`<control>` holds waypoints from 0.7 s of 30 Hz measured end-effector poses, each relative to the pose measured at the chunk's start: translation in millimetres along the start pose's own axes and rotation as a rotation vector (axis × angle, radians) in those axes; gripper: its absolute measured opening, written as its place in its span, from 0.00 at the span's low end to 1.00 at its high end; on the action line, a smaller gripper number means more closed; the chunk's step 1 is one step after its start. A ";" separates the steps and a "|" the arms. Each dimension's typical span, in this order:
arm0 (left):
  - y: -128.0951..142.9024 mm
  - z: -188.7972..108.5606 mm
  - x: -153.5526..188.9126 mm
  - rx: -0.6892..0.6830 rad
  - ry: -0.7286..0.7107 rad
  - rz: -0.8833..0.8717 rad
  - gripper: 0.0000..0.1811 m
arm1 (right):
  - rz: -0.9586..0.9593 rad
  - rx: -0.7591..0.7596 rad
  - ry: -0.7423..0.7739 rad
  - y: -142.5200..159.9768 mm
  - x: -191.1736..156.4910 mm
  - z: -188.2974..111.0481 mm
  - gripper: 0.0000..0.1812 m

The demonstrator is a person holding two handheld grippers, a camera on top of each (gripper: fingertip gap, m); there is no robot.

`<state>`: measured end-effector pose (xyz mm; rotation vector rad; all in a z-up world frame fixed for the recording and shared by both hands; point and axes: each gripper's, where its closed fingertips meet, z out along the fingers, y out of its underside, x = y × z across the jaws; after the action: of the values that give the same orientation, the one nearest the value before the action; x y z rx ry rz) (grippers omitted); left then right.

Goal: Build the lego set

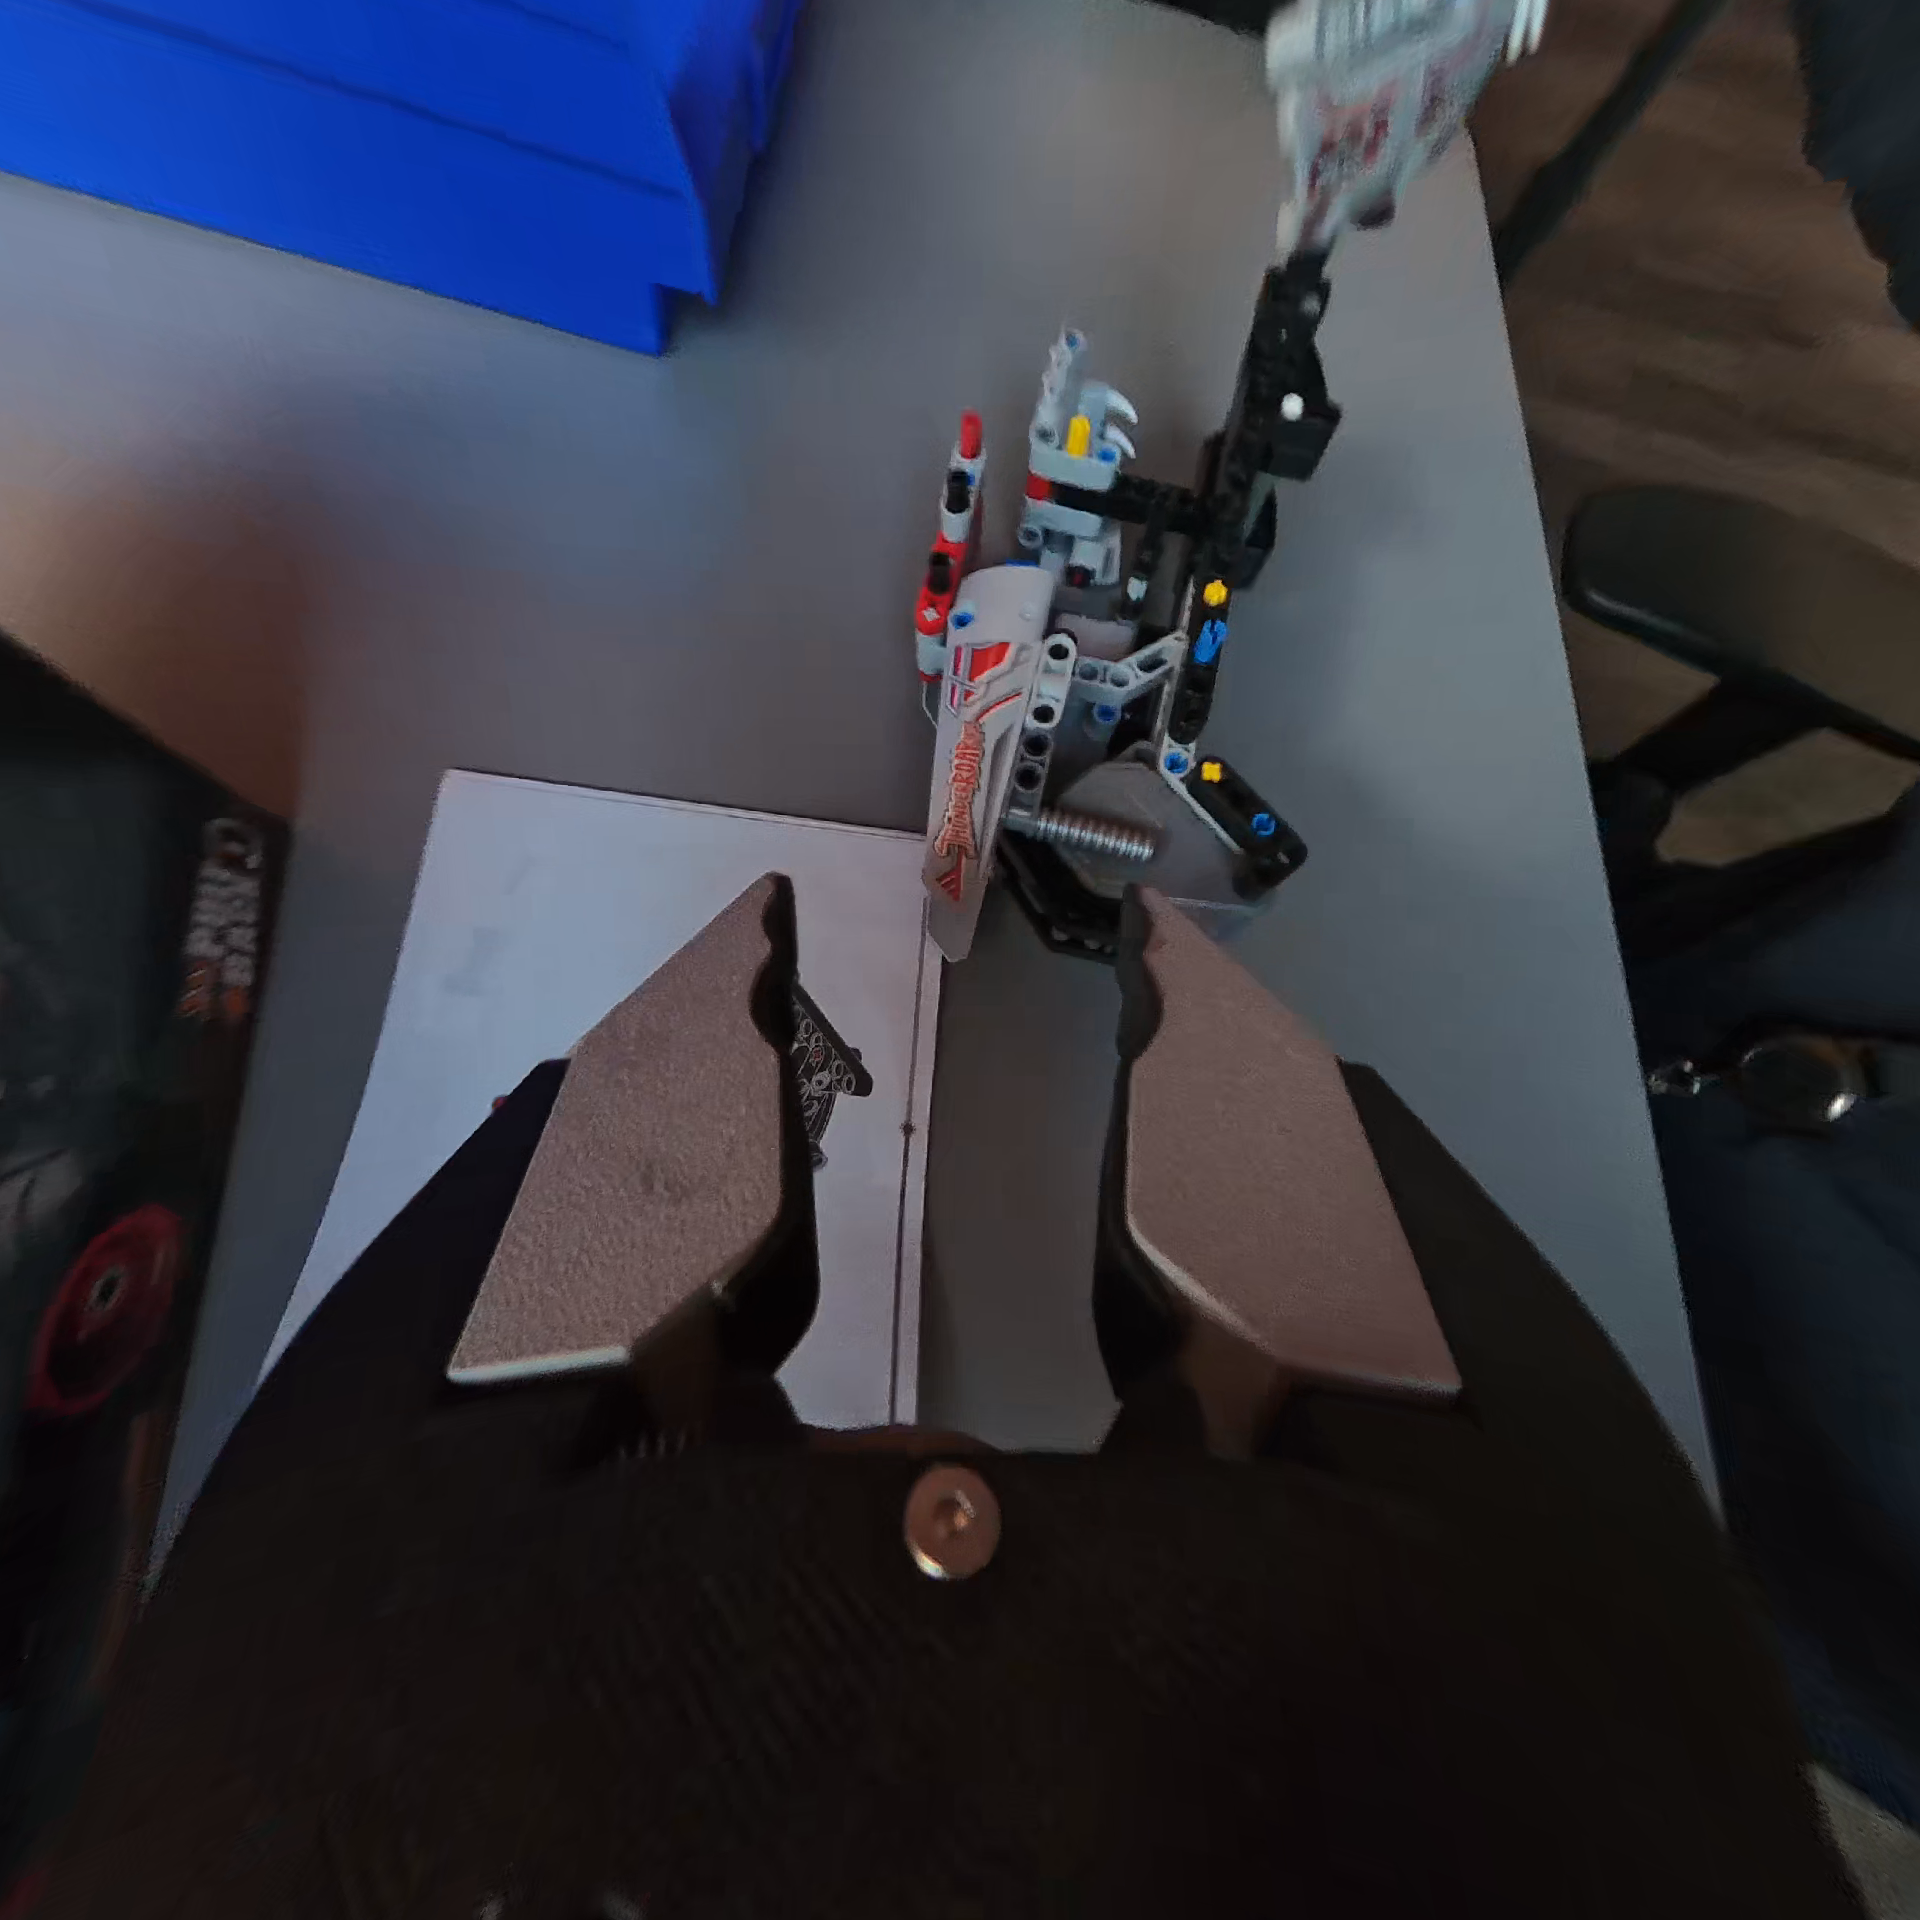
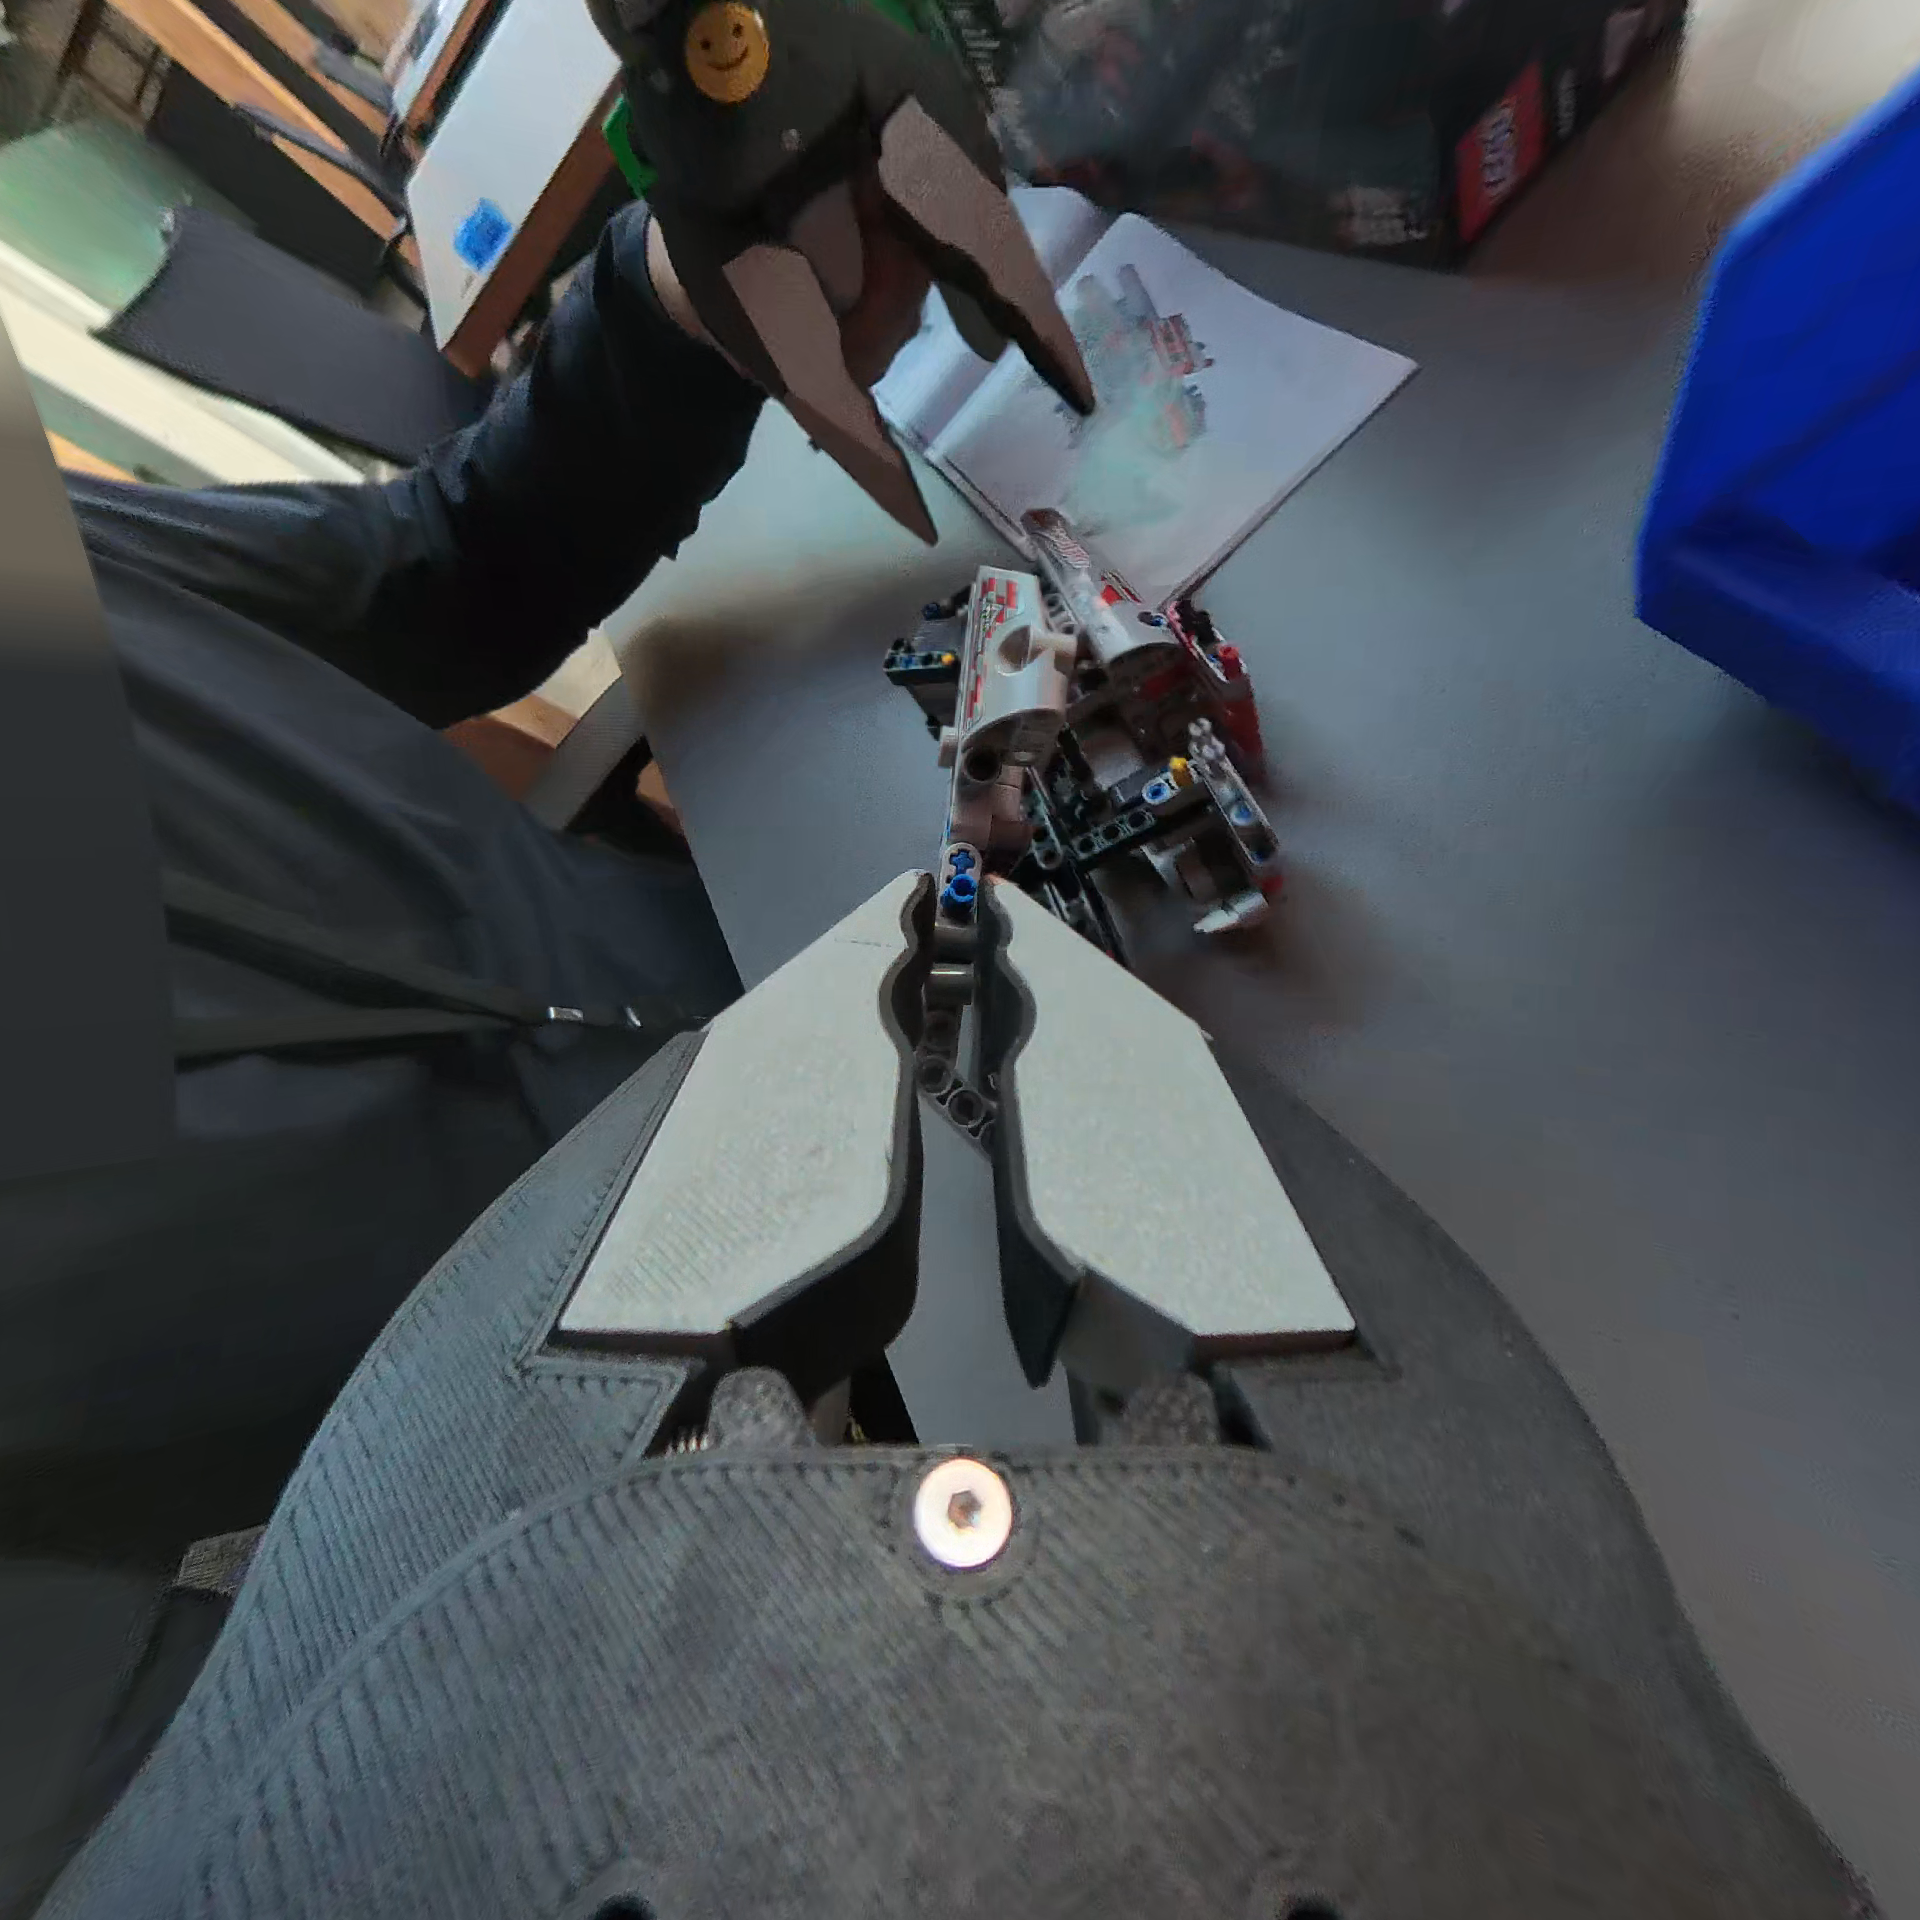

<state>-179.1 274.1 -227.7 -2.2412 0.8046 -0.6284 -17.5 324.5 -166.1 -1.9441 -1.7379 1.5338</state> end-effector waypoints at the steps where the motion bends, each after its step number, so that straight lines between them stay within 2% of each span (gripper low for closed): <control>1: -5.2 -5.2 2.8 0.030 -0.010 -0.015 0.31 | -0.010 -0.033 -0.019 -4.0 -2.3 7.3 0.03; 5: -32.9 -12.5 30.9 0.127 0.042 -0.013 0.24 | -0.063 -0.179 -0.071 -17.1 -3.2 33.3 0.03; 9: -54.7 -2.8 47.6 0.159 0.189 -0.063 0.22 | -0.081 -0.291 -0.153 -25.6 -0.5 46.3 0.03; 14: -60.1 7.7 46.7 0.153 0.319 -0.092 0.16 | -0.076 -0.340 -0.260 -32.5 1.0 51.0 0.03; 17: -73.0 7.5 48.8 0.208 0.407 -0.134 0.09 | -0.081 -0.339 -0.301 -37.5 2.5 53.2 0.03; 18: -75.6 8.0 46.6 0.226 0.413 -0.146 0.04 | -0.084 -0.331 -0.325 -39.1 0.7 52.9 0.03; 21: -76.2 12.4 40.8 0.254 0.416 -0.200 0.03 | -0.071 -0.304 -0.320 -42.1 6.8 52.8 0.03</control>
<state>-115.1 296.1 -172.6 -1.9960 0.6529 -1.2491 -85.0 317.3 -167.9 -1.8104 -2.2620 1.7181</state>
